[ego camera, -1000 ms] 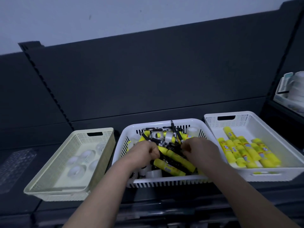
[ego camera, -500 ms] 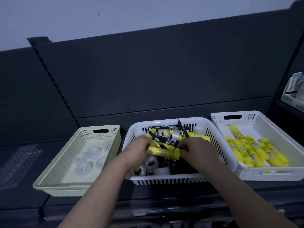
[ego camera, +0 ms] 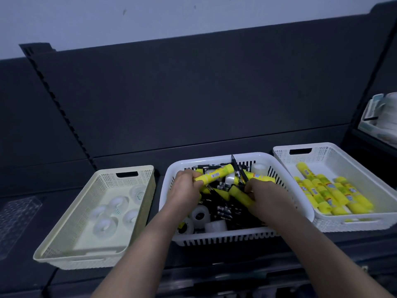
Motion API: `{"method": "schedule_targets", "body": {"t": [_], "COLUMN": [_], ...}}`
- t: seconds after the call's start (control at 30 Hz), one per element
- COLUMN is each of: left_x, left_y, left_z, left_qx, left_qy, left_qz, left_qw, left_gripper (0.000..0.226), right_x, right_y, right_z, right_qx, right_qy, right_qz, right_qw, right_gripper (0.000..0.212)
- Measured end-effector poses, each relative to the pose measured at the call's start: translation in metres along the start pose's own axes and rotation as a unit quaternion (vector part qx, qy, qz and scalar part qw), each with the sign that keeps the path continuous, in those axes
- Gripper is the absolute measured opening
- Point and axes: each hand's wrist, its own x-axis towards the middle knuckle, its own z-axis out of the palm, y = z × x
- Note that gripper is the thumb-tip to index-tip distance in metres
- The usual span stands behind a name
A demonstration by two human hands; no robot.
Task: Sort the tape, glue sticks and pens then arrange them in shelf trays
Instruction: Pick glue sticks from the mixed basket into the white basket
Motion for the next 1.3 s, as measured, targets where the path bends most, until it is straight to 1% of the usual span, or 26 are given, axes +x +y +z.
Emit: {"method": "schedule_targets", "body": {"t": [0.07, 0.13, 0.2, 0.27, 0.33, 0.4, 0.47, 0.53, 0.63, 0.77, 0.8, 0.87, 0.93, 1.0, 1.1, 1.17, 1.23, 1.3], "left_x": [0.002, 0.005, 0.008, 0.01, 0.012, 0.014, 0.016, 0.018, 0.018, 0.023, 0.024, 0.026, 0.027, 0.025, 0.022, 0.021, 0.02, 0.017], "left_y": [0.012, 0.031, 0.053, 0.074, 0.095, 0.115, 0.134, 0.151, 0.173, 0.188, 0.191, 0.194, 0.193, 0.19, 0.179, 0.164, 0.146, 0.128], "left_z": [0.005, 0.014, 0.028, 0.047, 0.07, 0.095, 0.118, 0.139, 0.165, 0.194, 0.199, 0.207, 0.21, 0.204, 0.176, 0.149, 0.123, 0.103], "left_qx": [-0.017, -0.038, -0.058, -0.071, -0.069, -0.062, -0.045, -0.003, 0.065, 0.193, 0.224, 0.272, 0.272, 0.228, 0.185, 0.176, 0.19, 0.234], "left_qy": [0.002, 0.008, 0.005, -0.011, -0.033, -0.05, -0.062, -0.063, -0.041, -0.014, -0.02, -0.056, -0.099, -0.107, -0.042, 0.015, 0.056, 0.058], "left_qz": [0.009, 0.019, 0.031, 0.044, 0.052, 0.059, 0.079, 0.117, 0.128, 0.131, 0.137, 0.148, 0.16, 0.158, 0.142, 0.111, 0.073, 0.046], "left_qw": [1.0, 0.999, 0.998, 0.996, 0.996, 0.995, 0.994, 0.991, 0.989, 0.972, 0.965, 0.949, 0.944, 0.955, 0.971, 0.978, 0.977, 0.969], "left_gripper": [0.005, 0.005, 0.008, 0.008, 0.006, 0.001, 0.002, 0.009, 0.018, 0.015, 0.016, 0.019, 0.022, 0.024, 0.019, 0.017, 0.021, 0.024], "right_x": [-0.002, -0.003, -0.003, -0.004, -0.004, -0.002, -0.001, 0.005, 0.019, 0.028, 0.027, 0.023, 0.021, 0.021, 0.02, 0.02, 0.022, 0.025], "right_y": [0.004, 0.013, 0.03, 0.058, 0.092, 0.127, 0.157, 0.18, 0.201, 0.21, 0.212, 0.215, 0.214, 0.208, 0.19, 0.172, 0.151, 0.131], "right_z": [-0.012, -0.026, -0.037, -0.044, -0.046, -0.045, -0.043, -0.041, -0.038, -0.039, -0.039, -0.04, -0.043, -0.048, -0.052, -0.052, -0.049, -0.043], "right_qx": [0.055, 0.081, 0.09, 0.076, 0.036, -0.008, -0.019, -0.018, -0.018, 0.014, 0.017, 0.018, 0.02, 0.026, 0.045, 0.056, 0.064, 0.065], "right_qy": [0.048, 0.089, 0.116, 0.133, 0.117, 0.075, 0.046, 0.039, 0.046, 0.003, 0.009, 0.035, 0.049, 0.051, 0.055, 0.065, 0.067, 0.067], "right_qz": [0.004, 0.014, 0.036, 0.069, 0.112, 0.151, 0.176, 0.184, 0.165, 0.125, 0.111, 0.081, 0.056, 0.038, 0.01, -0.019, -0.044, -0.06], "right_qw": [0.997, 0.993, 0.989, 0.986, 0.986, 0.986, 0.983, 0.982, 0.985, 0.992, 0.994, 0.996, 0.997, 0.998, 0.997, 0.996, 0.995, 0.994], "right_gripper": [0.038, 0.041, 0.043, 0.039, 0.033, 0.029, 0.027, 0.026, 0.023, 0.031, 0.031, 0.027, 0.028, 0.03, 0.031, 0.03, 0.028, 0.026]}}
